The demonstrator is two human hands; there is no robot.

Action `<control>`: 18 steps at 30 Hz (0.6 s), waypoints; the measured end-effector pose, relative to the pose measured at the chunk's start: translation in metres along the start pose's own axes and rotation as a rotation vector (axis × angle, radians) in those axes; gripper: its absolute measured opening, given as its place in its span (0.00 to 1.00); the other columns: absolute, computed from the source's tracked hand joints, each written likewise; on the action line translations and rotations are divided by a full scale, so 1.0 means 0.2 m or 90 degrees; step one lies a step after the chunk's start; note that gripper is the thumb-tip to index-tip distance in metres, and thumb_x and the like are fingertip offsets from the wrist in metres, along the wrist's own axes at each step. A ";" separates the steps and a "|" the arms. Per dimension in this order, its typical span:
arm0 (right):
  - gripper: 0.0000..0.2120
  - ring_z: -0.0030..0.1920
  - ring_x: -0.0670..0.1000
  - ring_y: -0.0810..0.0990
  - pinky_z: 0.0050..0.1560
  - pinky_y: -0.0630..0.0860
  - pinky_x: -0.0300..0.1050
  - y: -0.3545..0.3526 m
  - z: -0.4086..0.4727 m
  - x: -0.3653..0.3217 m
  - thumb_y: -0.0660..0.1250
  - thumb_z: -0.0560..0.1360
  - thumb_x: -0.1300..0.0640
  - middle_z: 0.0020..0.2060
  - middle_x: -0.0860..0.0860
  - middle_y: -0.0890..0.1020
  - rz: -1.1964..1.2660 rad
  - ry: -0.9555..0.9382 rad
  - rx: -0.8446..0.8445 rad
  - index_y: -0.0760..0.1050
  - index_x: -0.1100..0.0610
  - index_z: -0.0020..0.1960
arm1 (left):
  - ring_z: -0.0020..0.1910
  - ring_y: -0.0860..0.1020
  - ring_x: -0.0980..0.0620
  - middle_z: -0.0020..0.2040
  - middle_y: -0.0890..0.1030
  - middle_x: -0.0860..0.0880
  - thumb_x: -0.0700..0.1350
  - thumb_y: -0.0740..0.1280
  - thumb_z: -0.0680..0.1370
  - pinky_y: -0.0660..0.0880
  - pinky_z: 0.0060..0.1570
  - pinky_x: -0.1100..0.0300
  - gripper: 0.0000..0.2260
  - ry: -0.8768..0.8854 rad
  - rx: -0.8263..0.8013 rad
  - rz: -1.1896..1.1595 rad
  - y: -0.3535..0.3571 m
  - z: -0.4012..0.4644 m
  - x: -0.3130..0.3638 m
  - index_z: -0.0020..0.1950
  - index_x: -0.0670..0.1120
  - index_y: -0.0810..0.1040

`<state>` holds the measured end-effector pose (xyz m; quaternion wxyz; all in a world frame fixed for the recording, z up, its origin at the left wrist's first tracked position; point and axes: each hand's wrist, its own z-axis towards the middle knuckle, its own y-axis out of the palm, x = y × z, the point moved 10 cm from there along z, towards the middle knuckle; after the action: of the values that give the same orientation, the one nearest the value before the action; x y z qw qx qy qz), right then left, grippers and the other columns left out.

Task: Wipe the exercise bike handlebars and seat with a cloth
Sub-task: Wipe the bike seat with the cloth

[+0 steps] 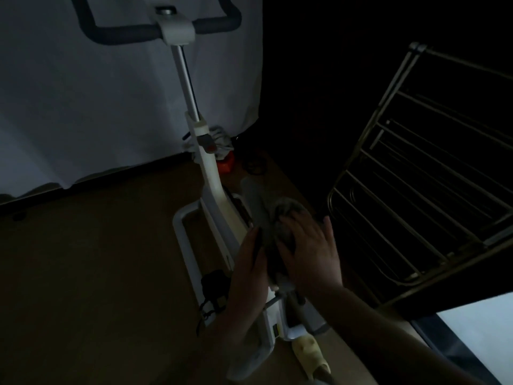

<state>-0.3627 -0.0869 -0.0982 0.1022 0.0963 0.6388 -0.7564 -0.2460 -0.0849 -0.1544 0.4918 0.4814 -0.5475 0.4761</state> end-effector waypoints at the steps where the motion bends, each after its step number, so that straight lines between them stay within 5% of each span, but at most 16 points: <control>1: 0.23 0.75 0.46 0.55 0.75 0.39 0.50 -0.01 0.01 0.00 0.51 0.79 0.43 0.72 0.46 0.66 0.020 0.035 0.013 0.63 0.47 0.72 | 0.65 0.68 0.65 0.68 0.69 0.57 0.46 0.57 0.82 0.67 0.63 0.65 0.13 -0.019 0.011 -0.040 0.00 0.01 -0.01 0.63 0.62 0.66; 4: 0.24 0.74 0.50 0.61 0.75 0.51 0.54 0.02 -0.09 -0.10 0.52 0.77 0.44 0.70 0.50 0.70 0.063 0.018 0.023 0.68 0.51 0.70 | 0.62 0.72 0.56 0.65 0.73 0.50 0.44 0.55 0.82 0.69 0.59 0.59 0.12 -0.096 0.033 -0.185 0.00 0.01 -0.03 0.58 0.59 0.72; 7: 0.24 0.74 0.49 0.61 0.75 0.47 0.53 0.00 -0.06 -0.03 0.52 0.77 0.43 0.71 0.48 0.69 0.010 -0.026 0.017 0.66 0.49 0.71 | 0.61 0.73 0.56 0.64 0.74 0.52 0.49 0.57 0.81 0.70 0.61 0.56 0.09 -0.062 0.030 -0.098 -0.01 0.00 0.03 0.57 0.62 0.72; 10: 0.23 0.73 0.48 0.61 0.75 0.54 0.54 -0.02 0.01 0.16 0.58 0.78 0.46 0.71 0.48 0.67 0.156 0.159 0.050 0.63 0.49 0.72 | 0.71 0.65 0.55 0.72 0.68 0.52 0.55 0.57 0.76 0.66 0.69 0.49 0.20 0.033 0.011 0.057 0.00 -0.01 0.08 0.67 0.56 0.71; 14: 0.26 0.74 0.49 0.57 0.75 0.54 0.51 -0.04 -0.17 0.11 0.57 0.77 0.46 0.73 0.49 0.64 0.224 0.151 0.147 0.62 0.52 0.73 | 0.73 0.59 0.59 0.74 0.63 0.59 0.61 0.54 0.74 0.62 0.71 0.49 0.24 0.075 -0.035 0.164 0.07 -0.02 0.09 0.70 0.60 0.67; 18: 0.18 0.64 0.52 0.72 0.62 0.72 0.52 0.05 -0.11 0.41 0.61 0.78 0.48 0.64 0.50 0.72 0.515 0.423 0.146 0.67 0.50 0.66 | 0.74 0.55 0.60 0.75 0.59 0.60 0.59 0.54 0.77 0.60 0.72 0.49 0.23 0.101 -0.055 0.240 0.08 -0.02 0.09 0.71 0.58 0.66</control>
<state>-0.4390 -0.0699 -0.1346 0.1668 0.5797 0.4618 -0.6503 -0.2619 -0.0805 -0.1378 0.4561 0.3100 -0.6073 0.5719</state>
